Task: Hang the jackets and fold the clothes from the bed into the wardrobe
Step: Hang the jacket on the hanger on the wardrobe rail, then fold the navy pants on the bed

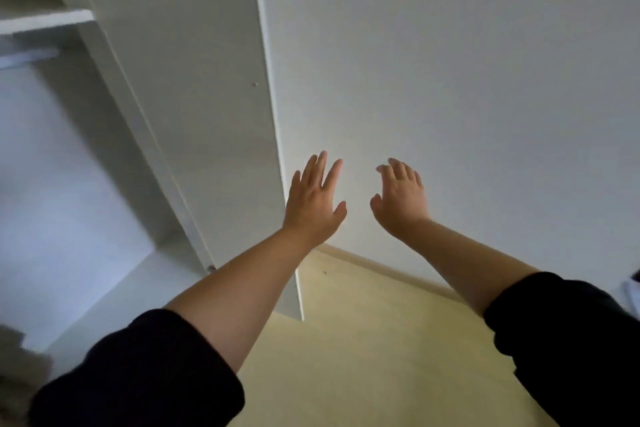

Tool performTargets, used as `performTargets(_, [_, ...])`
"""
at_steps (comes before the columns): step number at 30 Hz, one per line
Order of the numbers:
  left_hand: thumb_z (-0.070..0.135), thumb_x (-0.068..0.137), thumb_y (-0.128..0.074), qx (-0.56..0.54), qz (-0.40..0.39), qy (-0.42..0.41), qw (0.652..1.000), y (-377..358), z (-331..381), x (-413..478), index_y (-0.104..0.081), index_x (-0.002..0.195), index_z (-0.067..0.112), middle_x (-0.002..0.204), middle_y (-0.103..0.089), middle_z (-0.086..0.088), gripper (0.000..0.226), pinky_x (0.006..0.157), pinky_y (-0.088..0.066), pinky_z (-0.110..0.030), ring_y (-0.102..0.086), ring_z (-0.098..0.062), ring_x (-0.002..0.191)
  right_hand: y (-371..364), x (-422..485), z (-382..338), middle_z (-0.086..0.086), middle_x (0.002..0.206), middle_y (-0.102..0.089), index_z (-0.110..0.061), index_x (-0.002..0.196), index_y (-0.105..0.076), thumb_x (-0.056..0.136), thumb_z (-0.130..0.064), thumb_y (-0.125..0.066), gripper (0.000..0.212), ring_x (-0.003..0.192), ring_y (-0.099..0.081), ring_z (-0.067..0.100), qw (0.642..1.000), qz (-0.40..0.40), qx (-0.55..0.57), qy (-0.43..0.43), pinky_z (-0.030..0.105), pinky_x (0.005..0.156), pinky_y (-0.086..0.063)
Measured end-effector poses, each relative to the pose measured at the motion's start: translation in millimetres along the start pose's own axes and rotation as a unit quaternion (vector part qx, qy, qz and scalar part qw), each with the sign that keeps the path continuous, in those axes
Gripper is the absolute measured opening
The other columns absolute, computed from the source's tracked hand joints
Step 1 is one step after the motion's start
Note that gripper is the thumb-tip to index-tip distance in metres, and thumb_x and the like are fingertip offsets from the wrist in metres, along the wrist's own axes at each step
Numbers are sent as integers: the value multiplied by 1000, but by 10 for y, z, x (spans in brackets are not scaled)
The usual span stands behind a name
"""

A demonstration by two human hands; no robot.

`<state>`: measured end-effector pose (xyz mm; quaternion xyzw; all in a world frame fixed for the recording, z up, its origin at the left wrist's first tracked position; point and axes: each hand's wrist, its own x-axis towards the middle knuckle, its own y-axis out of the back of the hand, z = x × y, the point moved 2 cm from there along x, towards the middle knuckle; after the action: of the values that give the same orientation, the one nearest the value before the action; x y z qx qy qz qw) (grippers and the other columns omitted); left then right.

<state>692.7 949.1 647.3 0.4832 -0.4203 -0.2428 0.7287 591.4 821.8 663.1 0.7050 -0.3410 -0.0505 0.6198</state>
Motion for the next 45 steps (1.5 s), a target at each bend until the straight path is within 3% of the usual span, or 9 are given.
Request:
performTargets(9, [37,94,-46,-55,-65,-160,983,-928,2342,212,-9,152,17,160,-2,-10,72,117,-9,-47,-1,-26,147,505,-1057,2231,12,148,-35,-8,139,-39,88,-17,-50,53,138,-28,28,986,5,-59,-157,40,115,-21])
performTargets(23, [39,98,-40,-56,-184,-309,931,-2517,4748,1280,3,152,21,160,11,-6,72,118,-2,-46,9,-25,147,695,-1388,4992,11,146,-34,-8,139,-37,84,-14,-53,58,135,-29,29,926,-26,-90,-367,39,112,-20])
performTargets(29, [38,96,-41,-65,-215,-362,905,-3082,5710,1789,-1,153,20,160,9,-6,71,117,-4,-46,5,-25,147,773,-1469,6006,13,145,-34,-7,135,-41,80,-12,-56,57,132,-32,33,894,-11,-62,-445,39,110,-23])
performTargets(38, [33,95,-45,-90,-270,-405,869,-3912,7241,2195,-3,153,20,160,6,-7,72,118,-9,-45,-1,-24,147,822,-1764,7672,11,146,-31,-8,136,-38,81,-13,-55,58,132,-32,33,861,-19,-45,-506,38,109,-23])
performTargets(45, [26,95,-48,-145,-352,-336,861,-4816,8409,2475,-9,152,15,160,-1,-10,70,116,-18,-38,-12,-25,146,608,-1856,9091,11,145,-33,-9,134,-39,81,-10,-52,55,131,-32,30,847,-25,-11,-531,36,108,-22])
